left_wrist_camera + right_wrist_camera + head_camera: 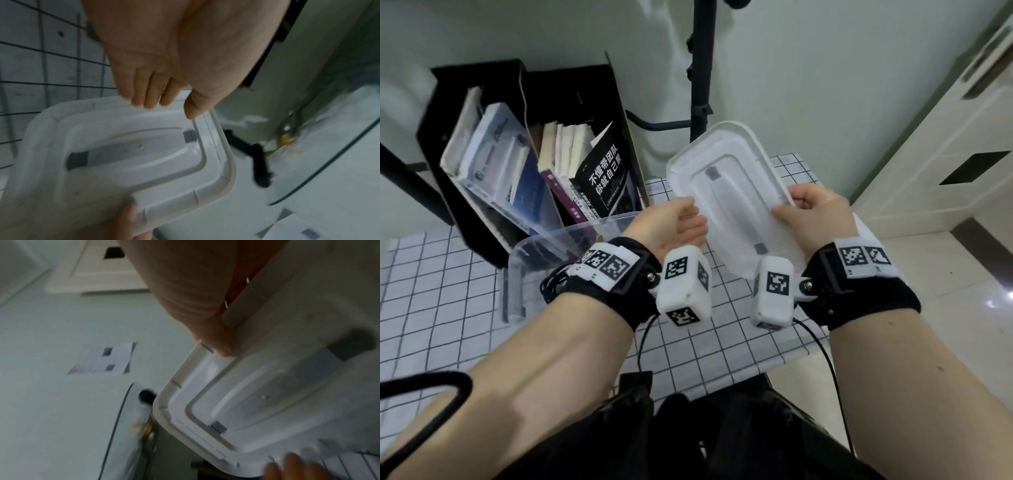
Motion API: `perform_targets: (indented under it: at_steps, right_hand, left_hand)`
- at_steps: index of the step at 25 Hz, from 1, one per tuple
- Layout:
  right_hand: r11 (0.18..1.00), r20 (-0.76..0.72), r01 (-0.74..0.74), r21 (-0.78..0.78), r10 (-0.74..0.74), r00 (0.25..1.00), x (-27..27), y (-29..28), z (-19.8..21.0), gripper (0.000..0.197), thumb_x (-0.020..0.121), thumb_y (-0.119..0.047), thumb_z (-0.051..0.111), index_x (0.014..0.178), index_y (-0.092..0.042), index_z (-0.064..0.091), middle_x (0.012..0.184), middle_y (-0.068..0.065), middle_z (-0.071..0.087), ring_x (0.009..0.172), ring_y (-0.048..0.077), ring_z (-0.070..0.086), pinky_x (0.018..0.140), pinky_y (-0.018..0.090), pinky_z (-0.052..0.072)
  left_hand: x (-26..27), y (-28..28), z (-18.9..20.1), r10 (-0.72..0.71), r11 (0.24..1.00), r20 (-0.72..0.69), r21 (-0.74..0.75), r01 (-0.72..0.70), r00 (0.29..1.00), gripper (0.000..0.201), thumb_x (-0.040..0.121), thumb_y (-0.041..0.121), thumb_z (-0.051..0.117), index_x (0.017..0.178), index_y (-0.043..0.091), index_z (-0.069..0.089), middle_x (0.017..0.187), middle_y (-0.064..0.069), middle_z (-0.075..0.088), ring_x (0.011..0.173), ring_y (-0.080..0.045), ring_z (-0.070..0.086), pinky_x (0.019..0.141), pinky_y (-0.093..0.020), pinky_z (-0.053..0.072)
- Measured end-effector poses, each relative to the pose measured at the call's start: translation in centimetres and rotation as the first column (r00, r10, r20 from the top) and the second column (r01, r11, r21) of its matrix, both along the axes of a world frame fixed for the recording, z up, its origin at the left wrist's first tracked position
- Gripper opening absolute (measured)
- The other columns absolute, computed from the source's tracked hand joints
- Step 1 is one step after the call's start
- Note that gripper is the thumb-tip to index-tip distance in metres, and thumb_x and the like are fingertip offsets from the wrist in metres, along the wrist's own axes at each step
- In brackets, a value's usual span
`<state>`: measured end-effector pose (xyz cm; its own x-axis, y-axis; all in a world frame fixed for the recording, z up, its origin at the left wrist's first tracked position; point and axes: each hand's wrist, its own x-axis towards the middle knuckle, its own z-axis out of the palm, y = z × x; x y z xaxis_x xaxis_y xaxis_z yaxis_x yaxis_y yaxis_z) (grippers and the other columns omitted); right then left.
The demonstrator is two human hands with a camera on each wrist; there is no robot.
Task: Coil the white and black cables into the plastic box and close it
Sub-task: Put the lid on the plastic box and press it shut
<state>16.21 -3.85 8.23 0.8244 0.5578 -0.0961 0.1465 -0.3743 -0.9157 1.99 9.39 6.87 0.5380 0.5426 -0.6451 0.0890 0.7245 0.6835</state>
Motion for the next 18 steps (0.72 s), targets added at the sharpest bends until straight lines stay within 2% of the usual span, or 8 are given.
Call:
perform_targets:
  at_steps: [3,4,7,10,13,15,16,18]
  right_hand:
    - [0.990,0.165,-0.140,0.016,0.135,0.977,-2.5,1.2,1.7,0.021,0.081,-0.003,0.064,0.082,-0.024,0.065,0.078,-0.001,0.065,0.069,0.014,0.061,0.059,0.019,0.053]
    - [0.983,0.226,-0.181,0.009,0.174,0.958,-3.5,1.6,1.9,0.023,0.081,-0.002,0.062,0.083,-0.025,0.065,0.080,-0.001,0.065,0.071,0.016,0.061,0.060,0.019,0.053]
    - [0.962,0.357,-0.269,-0.041,0.265,0.896,-6.2,2.7,2.3,0.032,0.075,-0.010,0.059,0.075,-0.042,0.062,0.076,-0.019,0.064,0.082,0.018,0.064,0.079,0.046,0.054]
    - [0.943,0.427,-0.318,-0.097,0.328,0.843,-8.4,3.4,2.4,0.037,0.076,-0.008,0.057,0.070,-0.045,0.056,0.071,-0.026,0.058,0.083,0.017,0.062,0.088,0.053,0.046]
    - [0.934,0.438,-0.332,-0.132,0.355,0.826,-9.5,3.8,2.3,0.035,0.078,-0.008,0.059,0.070,-0.042,0.055,0.070,-0.022,0.056,0.079,0.015,0.057,0.090,0.053,0.044]
    - [0.932,0.426,-0.330,-0.152,0.362,0.829,-9.8,3.9,2.2,0.031,0.079,-0.011,0.063,0.071,-0.040,0.055,0.071,-0.021,0.056,0.079,0.013,0.055,0.091,0.051,0.043]
    - [0.929,0.420,-0.337,-0.152,0.369,0.829,-10.1,3.9,2.1,0.026,0.077,-0.016,0.065,0.074,-0.040,0.056,0.073,-0.021,0.056,0.081,0.013,0.055,0.092,0.050,0.043]
    - [0.925,0.412,-0.353,-0.140,0.379,0.829,-10.5,3.8,2.0,0.021,0.071,-0.033,0.067,0.088,-0.041,0.056,0.081,-0.020,0.057,0.087,0.013,0.057,0.094,0.048,0.044]
  left_hand:
    - [-3.2,1.4,1.8,0.079,0.994,0.207,-0.087,-0.062,0.975,0.067,0.093,0.051,0.045,0.122,-0.008,0.046,0.119,-0.028,0.058,0.105,-0.037,0.062,0.086,-0.042,0.054]
    - [-4.2,1.7,2.3,0.118,0.989,0.250,-0.118,-0.091,0.961,0.077,0.091,0.056,0.045,0.128,-0.011,0.041,0.124,-0.031,0.055,0.110,-0.040,0.059,0.089,-0.043,0.053]
    - [-7.2,1.9,3.8,0.188,0.977,0.295,-0.149,-0.149,0.937,0.086,0.086,0.057,0.054,0.130,-0.014,0.036,0.122,-0.034,0.055,0.108,-0.041,0.061,0.085,-0.040,0.056]
    - [-9.5,2.1,4.3,0.218,0.974,0.301,-0.130,-0.187,0.928,0.060,0.087,0.039,0.062,0.120,-0.009,0.047,0.104,-0.031,0.064,0.089,-0.036,0.069,0.068,-0.033,0.061]
    - [-11.4,2.2,4.6,0.217,0.975,0.330,-0.127,-0.185,0.919,0.023,0.090,0.021,0.059,0.096,-0.001,0.053,0.100,-0.027,0.067,0.087,-0.034,0.070,0.070,-0.027,0.060]
    - [-12.2,2.1,4.8,0.215,0.975,0.333,-0.122,-0.184,0.918,0.014,0.091,0.014,0.055,0.087,0.001,0.052,0.102,-0.027,0.066,0.089,-0.034,0.069,0.073,-0.027,0.059]
    - [-12.5,2.1,4.8,0.198,0.979,0.340,-0.120,-0.166,0.919,0.012,0.092,0.011,0.052,0.089,0.000,0.052,0.104,-0.027,0.066,0.091,-0.034,0.069,0.072,-0.027,0.059]
    - [-12.9,1.9,5.0,0.158,0.985,0.380,-0.125,-0.119,0.911,0.019,0.090,0.004,0.048,0.106,-0.005,0.051,0.111,-0.030,0.064,0.096,-0.036,0.068,0.070,-0.028,0.060]
